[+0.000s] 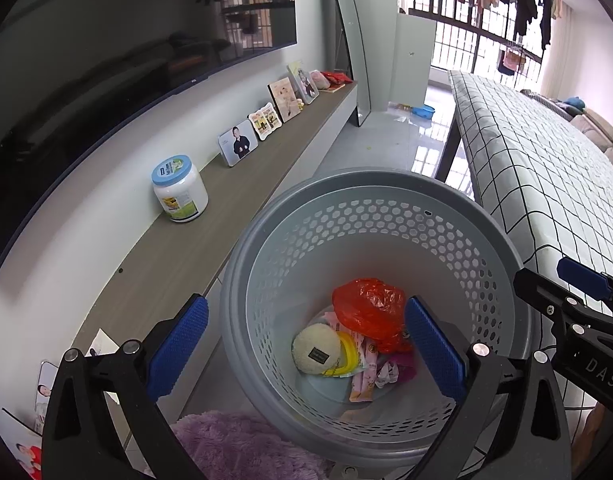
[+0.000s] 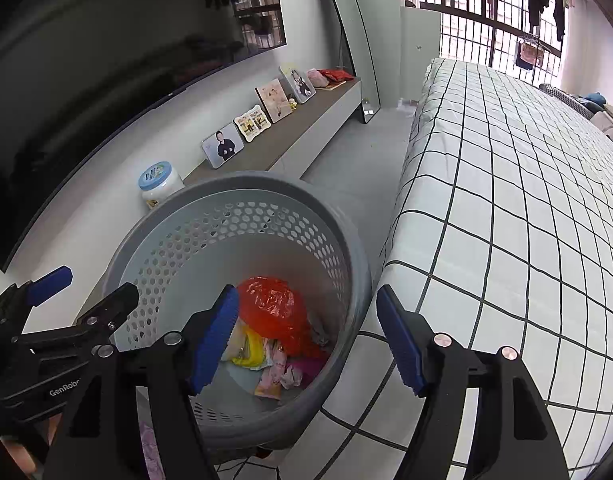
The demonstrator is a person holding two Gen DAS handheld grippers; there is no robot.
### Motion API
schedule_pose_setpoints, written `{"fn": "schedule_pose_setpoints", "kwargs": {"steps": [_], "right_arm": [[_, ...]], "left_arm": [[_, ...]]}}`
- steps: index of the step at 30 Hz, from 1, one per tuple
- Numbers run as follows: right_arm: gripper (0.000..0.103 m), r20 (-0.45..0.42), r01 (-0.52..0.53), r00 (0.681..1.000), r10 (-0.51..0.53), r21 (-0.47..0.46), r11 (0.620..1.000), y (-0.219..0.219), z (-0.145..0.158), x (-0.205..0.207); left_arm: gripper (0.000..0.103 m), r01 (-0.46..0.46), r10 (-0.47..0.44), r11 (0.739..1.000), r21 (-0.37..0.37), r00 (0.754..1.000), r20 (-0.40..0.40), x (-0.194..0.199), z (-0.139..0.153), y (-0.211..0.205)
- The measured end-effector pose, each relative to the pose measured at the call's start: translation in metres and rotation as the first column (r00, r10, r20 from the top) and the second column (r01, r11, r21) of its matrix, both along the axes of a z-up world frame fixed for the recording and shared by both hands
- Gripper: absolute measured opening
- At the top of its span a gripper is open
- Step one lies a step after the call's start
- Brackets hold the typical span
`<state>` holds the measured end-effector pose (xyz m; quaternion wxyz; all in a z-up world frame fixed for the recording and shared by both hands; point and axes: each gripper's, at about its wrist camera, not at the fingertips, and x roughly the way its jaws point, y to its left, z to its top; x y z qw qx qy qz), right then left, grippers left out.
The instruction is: Collect trash
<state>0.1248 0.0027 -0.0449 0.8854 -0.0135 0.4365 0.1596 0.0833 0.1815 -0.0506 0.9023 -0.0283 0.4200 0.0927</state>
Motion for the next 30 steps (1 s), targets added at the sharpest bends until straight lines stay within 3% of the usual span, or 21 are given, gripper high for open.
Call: {"fn": "schedule_pose_setpoints", "kwargs": {"steps": [30], "right_arm": [[0.068, -0.014, 0.001, 1.000, -0.001, 0.006, 1.000, 0.0016, -0.0044, 0.0035]], "left_arm": [[0.097, -0.003, 0.003, 1.000, 0.003, 1.000, -0.013, 0.0022, -0.0028, 0.0015]]}}
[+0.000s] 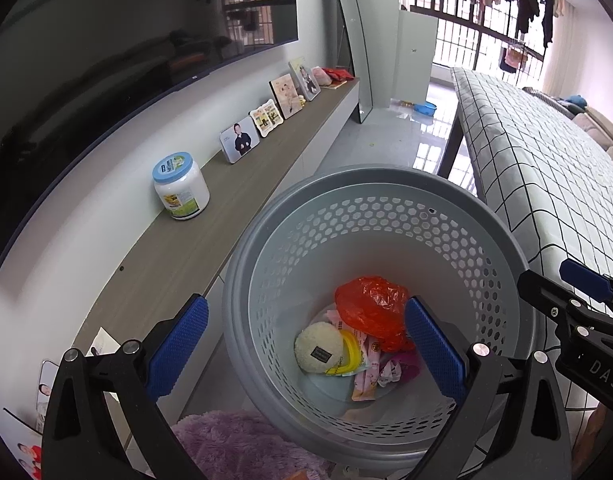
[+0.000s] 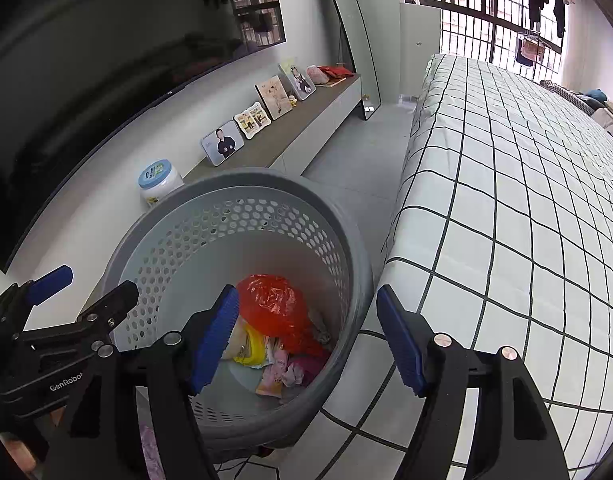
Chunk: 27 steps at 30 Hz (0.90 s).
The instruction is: Collect trash
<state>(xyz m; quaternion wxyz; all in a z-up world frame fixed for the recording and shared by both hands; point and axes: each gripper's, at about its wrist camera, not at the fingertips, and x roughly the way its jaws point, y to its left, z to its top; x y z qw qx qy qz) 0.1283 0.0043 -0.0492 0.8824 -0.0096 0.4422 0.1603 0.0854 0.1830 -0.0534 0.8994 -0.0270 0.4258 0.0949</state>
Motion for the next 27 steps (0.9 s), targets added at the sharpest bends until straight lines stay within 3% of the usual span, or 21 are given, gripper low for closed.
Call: {"fn": "schedule_pose_setpoints", "kwargs": {"steps": [27], "right_arm": [[0.068, 0.000, 0.000, 1.000, 0.000, 0.000, 1.000, 0.0004, 0.0000, 0.0002]], "left_arm": [[0.097, 0.005, -0.005, 1.000, -0.011, 1.000, 0.000, 0.0007, -0.0024, -0.0018]]}}
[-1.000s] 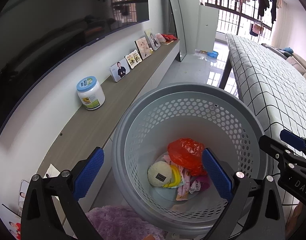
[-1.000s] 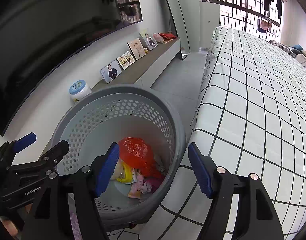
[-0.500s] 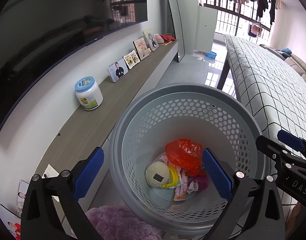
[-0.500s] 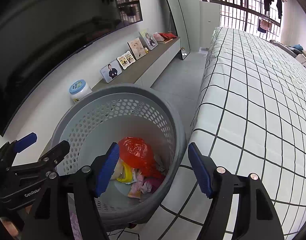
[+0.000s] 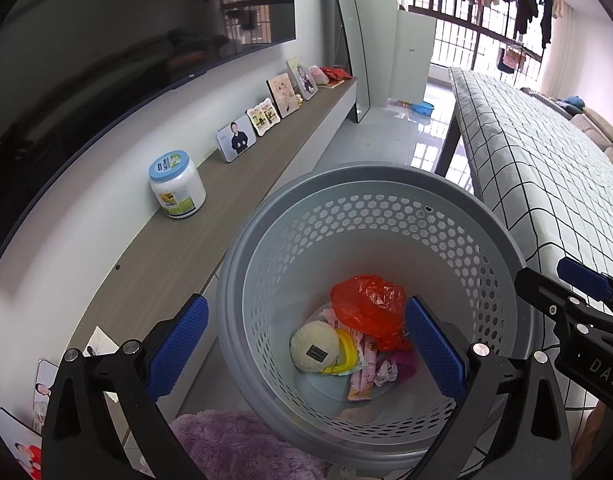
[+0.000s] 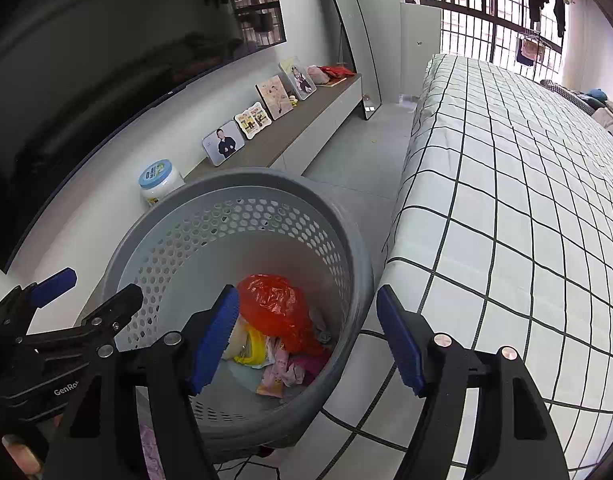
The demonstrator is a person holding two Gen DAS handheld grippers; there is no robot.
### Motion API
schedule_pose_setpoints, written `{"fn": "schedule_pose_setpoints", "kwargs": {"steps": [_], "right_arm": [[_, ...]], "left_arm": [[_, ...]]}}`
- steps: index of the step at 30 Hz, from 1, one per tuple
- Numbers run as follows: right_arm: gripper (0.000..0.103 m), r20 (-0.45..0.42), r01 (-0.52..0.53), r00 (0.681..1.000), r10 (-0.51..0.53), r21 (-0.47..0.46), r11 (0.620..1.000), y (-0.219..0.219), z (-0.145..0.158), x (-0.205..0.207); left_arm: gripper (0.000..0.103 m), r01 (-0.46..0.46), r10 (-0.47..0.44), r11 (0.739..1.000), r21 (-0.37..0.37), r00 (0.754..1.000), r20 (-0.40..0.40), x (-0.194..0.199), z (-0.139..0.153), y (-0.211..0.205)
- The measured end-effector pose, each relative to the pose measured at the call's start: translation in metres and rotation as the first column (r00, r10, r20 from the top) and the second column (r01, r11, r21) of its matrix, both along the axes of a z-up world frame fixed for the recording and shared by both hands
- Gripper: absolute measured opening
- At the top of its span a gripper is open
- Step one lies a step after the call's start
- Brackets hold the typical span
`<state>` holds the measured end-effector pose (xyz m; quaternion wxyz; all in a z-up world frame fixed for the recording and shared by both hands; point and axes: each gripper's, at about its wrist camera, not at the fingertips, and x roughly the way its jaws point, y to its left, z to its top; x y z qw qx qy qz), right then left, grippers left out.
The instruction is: Collect trash
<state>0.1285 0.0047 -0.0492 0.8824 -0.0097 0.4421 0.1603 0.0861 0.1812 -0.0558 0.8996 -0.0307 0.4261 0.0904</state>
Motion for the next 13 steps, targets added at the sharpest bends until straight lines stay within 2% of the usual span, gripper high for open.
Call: {"fn": "schedule_pose_setpoints", "kwargs": {"steps": [13], "right_arm": [[0.068, 0.000, 0.000, 1.000, 0.000, 0.001, 1.000, 0.0001, 0.0004, -0.0003]], "left_arm": [[0.097, -0.007, 0.007, 1.000, 0.000, 1.000, -0.003, -0.0001, -0.0009, 0.0013]]}}
